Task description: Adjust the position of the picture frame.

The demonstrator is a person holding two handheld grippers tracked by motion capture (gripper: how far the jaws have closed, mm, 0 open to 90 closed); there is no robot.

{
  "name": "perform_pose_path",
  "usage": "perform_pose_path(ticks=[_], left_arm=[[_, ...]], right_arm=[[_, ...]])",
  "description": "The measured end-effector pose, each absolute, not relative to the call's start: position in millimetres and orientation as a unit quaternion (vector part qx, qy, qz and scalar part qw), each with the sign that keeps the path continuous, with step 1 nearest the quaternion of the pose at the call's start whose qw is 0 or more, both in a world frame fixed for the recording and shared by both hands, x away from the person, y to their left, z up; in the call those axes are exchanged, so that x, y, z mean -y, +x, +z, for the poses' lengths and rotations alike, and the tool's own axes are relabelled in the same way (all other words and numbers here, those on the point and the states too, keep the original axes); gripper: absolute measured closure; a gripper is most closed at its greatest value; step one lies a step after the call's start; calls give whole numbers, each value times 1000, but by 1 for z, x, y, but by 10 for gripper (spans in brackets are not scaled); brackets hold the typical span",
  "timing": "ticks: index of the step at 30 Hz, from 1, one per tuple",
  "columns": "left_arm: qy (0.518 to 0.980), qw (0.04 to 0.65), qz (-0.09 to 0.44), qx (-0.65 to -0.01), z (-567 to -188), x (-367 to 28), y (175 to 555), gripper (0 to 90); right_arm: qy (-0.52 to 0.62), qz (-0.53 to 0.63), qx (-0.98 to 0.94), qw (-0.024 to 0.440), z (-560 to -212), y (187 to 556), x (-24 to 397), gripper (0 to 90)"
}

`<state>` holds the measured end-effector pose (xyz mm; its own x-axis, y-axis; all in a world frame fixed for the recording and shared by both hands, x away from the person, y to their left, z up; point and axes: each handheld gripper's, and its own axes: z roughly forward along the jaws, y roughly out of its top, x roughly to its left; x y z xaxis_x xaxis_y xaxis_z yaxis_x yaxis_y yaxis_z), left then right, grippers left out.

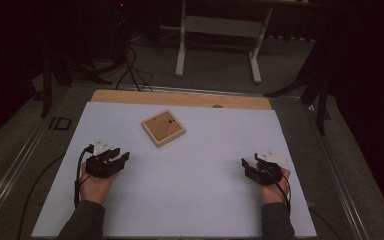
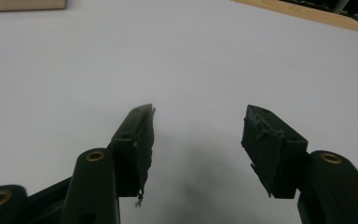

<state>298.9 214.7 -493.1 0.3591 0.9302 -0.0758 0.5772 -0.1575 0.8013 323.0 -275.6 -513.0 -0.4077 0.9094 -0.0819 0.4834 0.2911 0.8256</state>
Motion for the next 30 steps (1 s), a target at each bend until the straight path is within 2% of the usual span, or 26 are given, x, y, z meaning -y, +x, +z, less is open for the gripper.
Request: perform_pose_path(ticks=[8, 30], left_arm=[[740, 398, 213, -499, -488, -206, 306, 643], [760, 380, 209, -484, -485, -183, 335, 670]], right_arm=[[465, 376, -749, 287, -513, 323, 277, 422], [468, 376, -746, 287, -513, 323, 279, 414]])
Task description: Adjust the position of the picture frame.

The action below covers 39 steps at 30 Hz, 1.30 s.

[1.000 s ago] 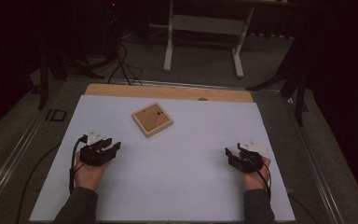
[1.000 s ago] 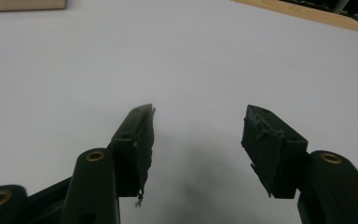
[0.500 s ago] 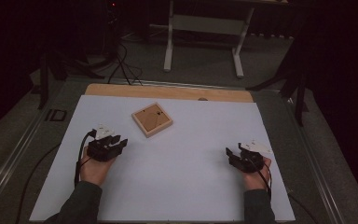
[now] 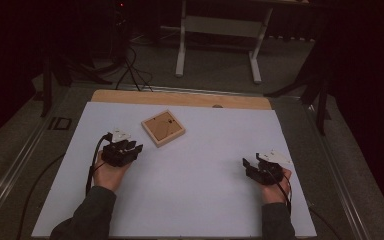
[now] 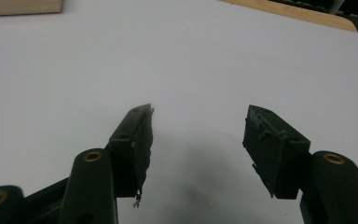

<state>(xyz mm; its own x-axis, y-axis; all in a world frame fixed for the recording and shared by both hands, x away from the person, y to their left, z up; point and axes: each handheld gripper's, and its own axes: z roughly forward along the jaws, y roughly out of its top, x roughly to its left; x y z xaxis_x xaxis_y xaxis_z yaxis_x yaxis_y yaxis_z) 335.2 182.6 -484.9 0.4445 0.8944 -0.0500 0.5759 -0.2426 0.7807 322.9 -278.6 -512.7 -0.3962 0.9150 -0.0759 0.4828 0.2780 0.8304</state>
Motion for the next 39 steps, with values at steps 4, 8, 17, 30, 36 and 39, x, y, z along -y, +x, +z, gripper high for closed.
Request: perform_pose_path(ticks=[4, 8, 17, 30, 36, 39], left_arm=[[761, 380, 208, -483, -485, -179, 340, 686], [763, 381, 204, -481, -486, -176, 346, 695], [761, 386, 195, -483, -488, -170, 357, 704], [759, 385, 190, -490, -489, -161, 372, 765], [759, 383, 189, -491, -491, -157, 378, 832], [760, 384, 188, -490, -491, -154, 380, 877]], right_arm=[[469, 376, -746, 287, -513, 323, 278, 412], [469, 375, -746, 287, -513, 323, 279, 411], [469, 375, -747, 286, -514, 323, 279, 411], [468, 374, -748, 286, -514, 323, 280, 411], [468, 373, -749, 286, -514, 323, 279, 411], [468, 373, -749, 286, -514, 324, 279, 411]])
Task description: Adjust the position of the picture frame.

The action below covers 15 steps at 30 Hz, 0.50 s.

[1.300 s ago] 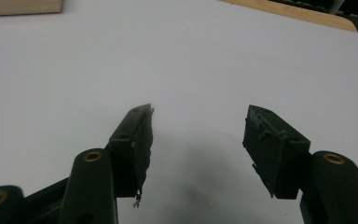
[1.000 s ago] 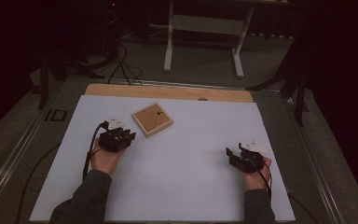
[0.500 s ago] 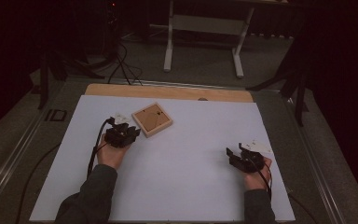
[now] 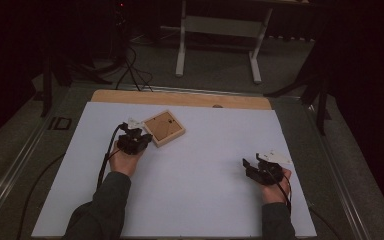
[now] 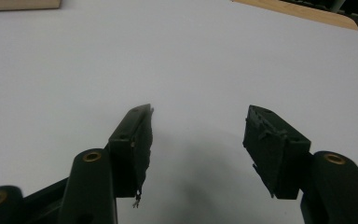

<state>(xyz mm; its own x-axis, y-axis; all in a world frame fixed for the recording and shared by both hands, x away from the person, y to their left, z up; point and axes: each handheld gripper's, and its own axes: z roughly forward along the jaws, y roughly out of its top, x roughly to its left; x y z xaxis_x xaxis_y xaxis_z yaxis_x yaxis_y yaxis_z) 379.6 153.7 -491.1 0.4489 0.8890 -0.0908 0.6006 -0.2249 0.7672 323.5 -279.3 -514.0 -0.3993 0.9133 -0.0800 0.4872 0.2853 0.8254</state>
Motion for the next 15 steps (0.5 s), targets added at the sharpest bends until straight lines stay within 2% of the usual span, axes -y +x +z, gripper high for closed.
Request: perform_pose_path(ticks=[15], left_arm=[[771, 379, 193, -474, -495, -142, 391, 893]], right_arm=[[465, 371, -752, 286, -515, 324, 279, 412]])
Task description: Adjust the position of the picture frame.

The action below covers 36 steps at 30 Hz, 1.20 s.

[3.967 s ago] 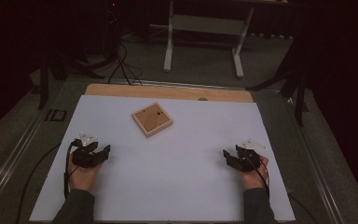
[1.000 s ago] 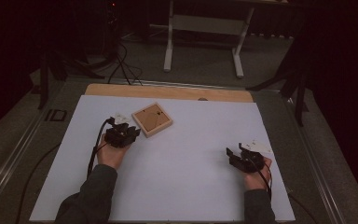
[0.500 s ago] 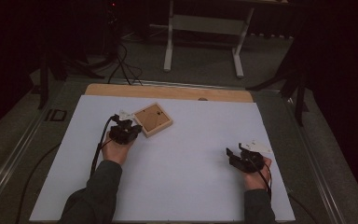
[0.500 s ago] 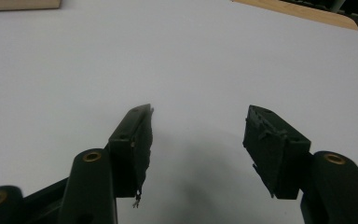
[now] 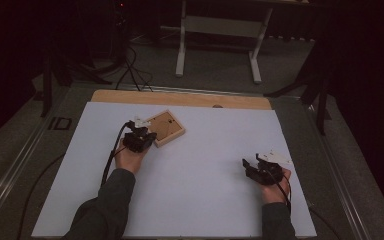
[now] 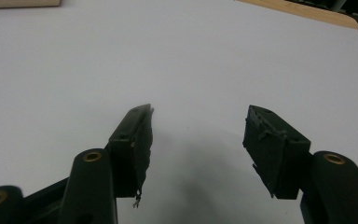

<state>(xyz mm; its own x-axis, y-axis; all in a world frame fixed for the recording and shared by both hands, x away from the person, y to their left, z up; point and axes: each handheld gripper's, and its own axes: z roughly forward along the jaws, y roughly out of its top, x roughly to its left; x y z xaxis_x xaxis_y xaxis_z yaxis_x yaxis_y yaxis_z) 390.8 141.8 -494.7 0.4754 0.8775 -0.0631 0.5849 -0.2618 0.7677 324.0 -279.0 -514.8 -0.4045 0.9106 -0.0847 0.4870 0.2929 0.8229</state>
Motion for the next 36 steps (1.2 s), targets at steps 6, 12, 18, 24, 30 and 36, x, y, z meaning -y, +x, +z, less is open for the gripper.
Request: perform_pose_path(ticks=[6, 12, 18, 24, 30, 36], left_arm=[[774, 384, 191, -467, -494, -134, 396, 894], [776, 383, 188, -464, -495, -127, 400, 894], [778, 383, 187, -461, -496, -120, 406, 894], [782, 380, 185, -458, -499, -113, 411, 894], [783, 380, 182, -457, -500, -108, 415, 894], [785, 374, 181, -461, -504, -104, 421, 894]], right_arm=[[464, 370, -752, 285, -515, 324, 279, 412], [464, 370, -752, 285, -515, 324, 279, 412], [464, 370, -753, 285, -515, 324, 279, 412], [464, 369, -753, 285, -515, 324, 279, 413], [464, 369, -753, 285, -515, 324, 279, 411], [464, 368, -754, 284, -515, 324, 279, 411]])
